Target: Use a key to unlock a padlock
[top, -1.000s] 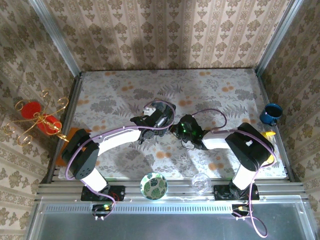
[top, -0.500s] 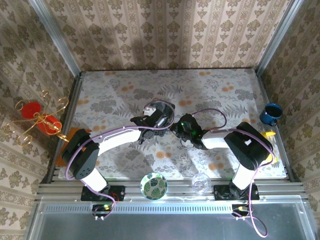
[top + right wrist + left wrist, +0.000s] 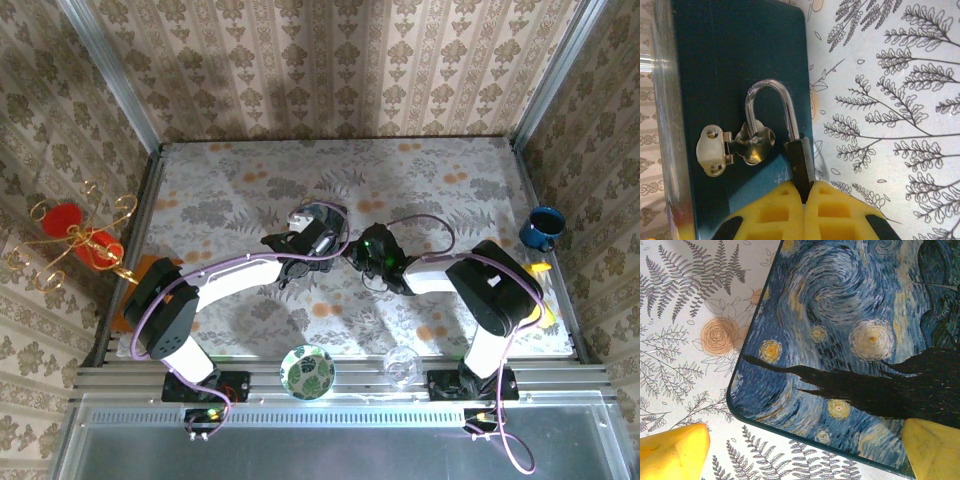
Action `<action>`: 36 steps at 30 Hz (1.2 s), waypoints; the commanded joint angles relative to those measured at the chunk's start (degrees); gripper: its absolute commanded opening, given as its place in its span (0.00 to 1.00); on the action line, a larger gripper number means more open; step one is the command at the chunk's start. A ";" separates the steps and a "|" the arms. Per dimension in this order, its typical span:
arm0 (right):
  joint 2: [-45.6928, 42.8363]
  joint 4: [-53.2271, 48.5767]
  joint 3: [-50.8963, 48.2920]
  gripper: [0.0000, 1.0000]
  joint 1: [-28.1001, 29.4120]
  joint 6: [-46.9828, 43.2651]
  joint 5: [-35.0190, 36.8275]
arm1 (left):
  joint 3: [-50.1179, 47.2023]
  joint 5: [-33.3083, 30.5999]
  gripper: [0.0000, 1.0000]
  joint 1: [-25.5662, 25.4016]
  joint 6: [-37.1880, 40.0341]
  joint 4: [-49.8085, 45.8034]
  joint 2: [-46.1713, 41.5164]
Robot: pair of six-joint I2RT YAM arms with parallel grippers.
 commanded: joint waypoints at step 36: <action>-38.63 -33.03 -11.36 0.00 -10.14 -23.17 -4.98 | -12.40 3.00 1.00 10.91 -6.43 -0.85 -21.68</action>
